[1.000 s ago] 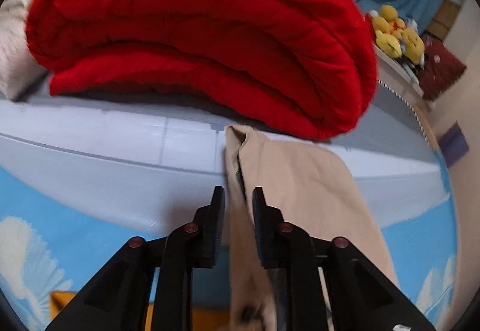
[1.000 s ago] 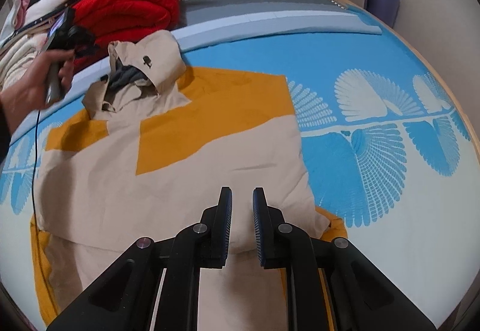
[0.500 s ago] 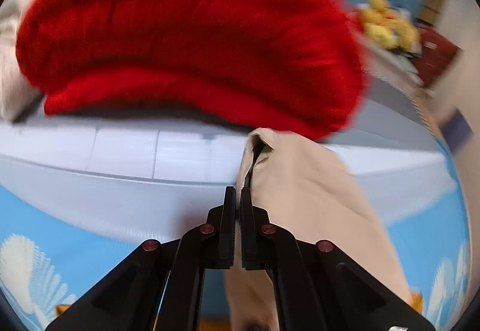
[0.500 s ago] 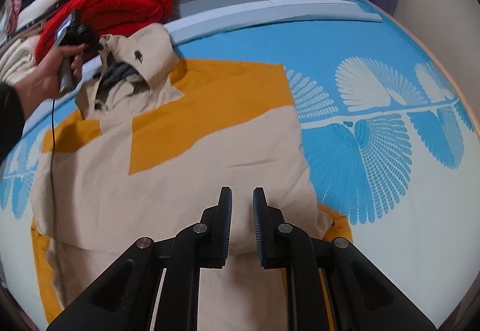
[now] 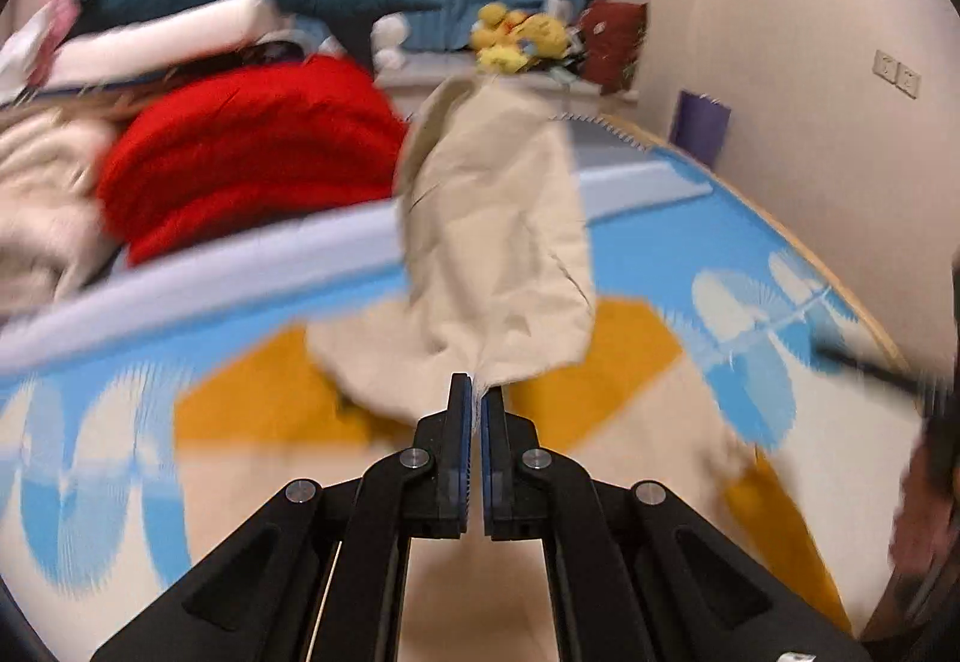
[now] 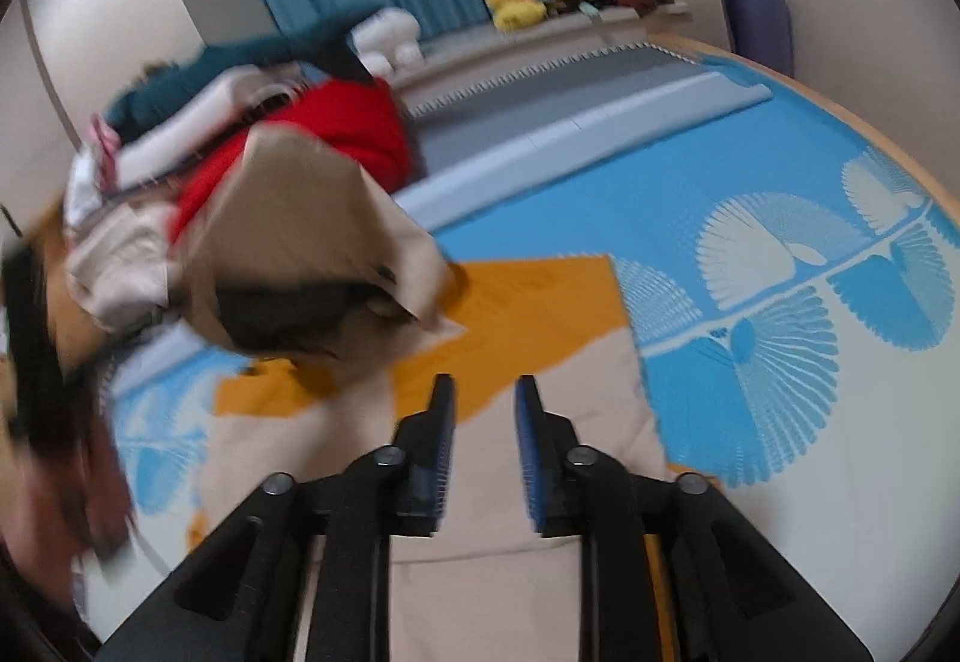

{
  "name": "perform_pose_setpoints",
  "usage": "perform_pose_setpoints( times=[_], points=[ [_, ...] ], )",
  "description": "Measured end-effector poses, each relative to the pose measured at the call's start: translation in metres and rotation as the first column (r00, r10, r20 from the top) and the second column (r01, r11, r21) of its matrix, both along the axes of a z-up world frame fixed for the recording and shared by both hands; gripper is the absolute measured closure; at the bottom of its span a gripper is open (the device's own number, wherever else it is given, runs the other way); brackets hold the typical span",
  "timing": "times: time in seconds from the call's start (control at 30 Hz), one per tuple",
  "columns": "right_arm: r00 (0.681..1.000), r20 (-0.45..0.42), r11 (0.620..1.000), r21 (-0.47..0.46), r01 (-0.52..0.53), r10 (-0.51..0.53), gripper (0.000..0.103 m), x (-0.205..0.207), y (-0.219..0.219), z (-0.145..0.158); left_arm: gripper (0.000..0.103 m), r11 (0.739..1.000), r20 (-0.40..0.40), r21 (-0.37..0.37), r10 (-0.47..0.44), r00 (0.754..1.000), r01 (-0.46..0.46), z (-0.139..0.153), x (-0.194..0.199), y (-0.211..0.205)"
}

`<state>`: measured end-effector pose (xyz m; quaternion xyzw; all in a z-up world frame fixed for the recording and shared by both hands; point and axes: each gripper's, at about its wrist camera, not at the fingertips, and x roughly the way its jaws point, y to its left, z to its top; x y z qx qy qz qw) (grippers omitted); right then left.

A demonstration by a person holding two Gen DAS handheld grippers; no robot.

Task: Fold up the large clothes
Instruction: 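Grasp the hood with the left gripper, lift it and fold it down onto the body, then open the left gripper to release the hood and smooth it flat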

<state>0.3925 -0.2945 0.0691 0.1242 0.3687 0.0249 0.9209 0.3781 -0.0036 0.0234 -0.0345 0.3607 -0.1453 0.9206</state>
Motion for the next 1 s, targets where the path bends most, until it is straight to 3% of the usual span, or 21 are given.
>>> perform_pose_setpoints(
  times=[0.03, 0.13, 0.3, 0.4, 0.43, 0.53, 0.63, 0.77, 0.87, 1.0],
  points=[
    [1.0, 0.016, 1.0, 0.024, -0.009, 0.009, 0.063, -0.003, 0.001, 0.003, 0.102, 0.999, -0.049, -0.009, 0.036, 0.998, -0.036, -0.014, -0.019, 0.006],
    [0.998, 0.046, 0.996, 0.078, -0.041, 0.038, 0.057, -0.006, 0.006, 0.008, 0.102, 0.99, -0.185, -0.056, 0.115, 0.976, -0.127, -0.051, -0.053, 0.019],
    [0.996, 0.027, 0.985, 0.152, -0.084, 0.081, 0.054, -0.002, 0.02, 0.0, 0.102, 0.984, -0.216, -0.029, 0.167, 0.962, -0.177, -0.067, -0.067, 0.018],
    [0.994, -0.021, 0.973, 0.203, -0.104, 0.111, 0.053, 0.003, 0.028, -0.015, 0.097, 0.956, -0.315, -0.134, 0.209, 0.926, -0.262, -0.081, -0.046, 0.036],
    [0.991, -0.047, 0.97, 0.214, -0.113, 0.126, 0.052, 0.007, 0.033, -0.024, 0.095, 0.948, -0.337, -0.154, 0.216, 0.917, -0.28, -0.086, -0.042, 0.042],
    [0.978, -0.1, 0.964, 0.21, -0.16, 0.184, 0.052, 0.018, 0.052, -0.044, 0.092, 0.917, -0.442, -0.165, 0.26, 0.858, -0.363, -0.114, -0.025, 0.058],
    [0.957, -0.118, 0.95, 0.205, -0.236, 0.263, 0.051, 0.024, 0.077, -0.058, 0.091, 0.881, -0.507, -0.226, 0.256, 0.823, -0.414, -0.131, -0.014, 0.07],
    [0.924, -0.118, 0.927, 0.142, -0.347, 0.364, 0.046, 0.029, 0.117, -0.067, 0.075, 0.857, -0.556, -0.268, 0.236, 0.797, -0.44, -0.146, -0.01, 0.072],
    [0.903, -0.131, 0.913, 0.042, -0.406, 0.408, 0.044, 0.03, 0.148, -0.076, 0.071, 0.869, -0.587, -0.254, 0.21, 0.782, -0.424, -0.158, -0.006, 0.064],
    [0.895, -0.134, 0.877, -0.185, -0.444, 0.425, 0.044, 0.025, 0.183, -0.084, 0.071, 0.885, -0.6, -0.232, 0.196, 0.775, -0.403, -0.167, -0.005, 0.056]
  ],
)
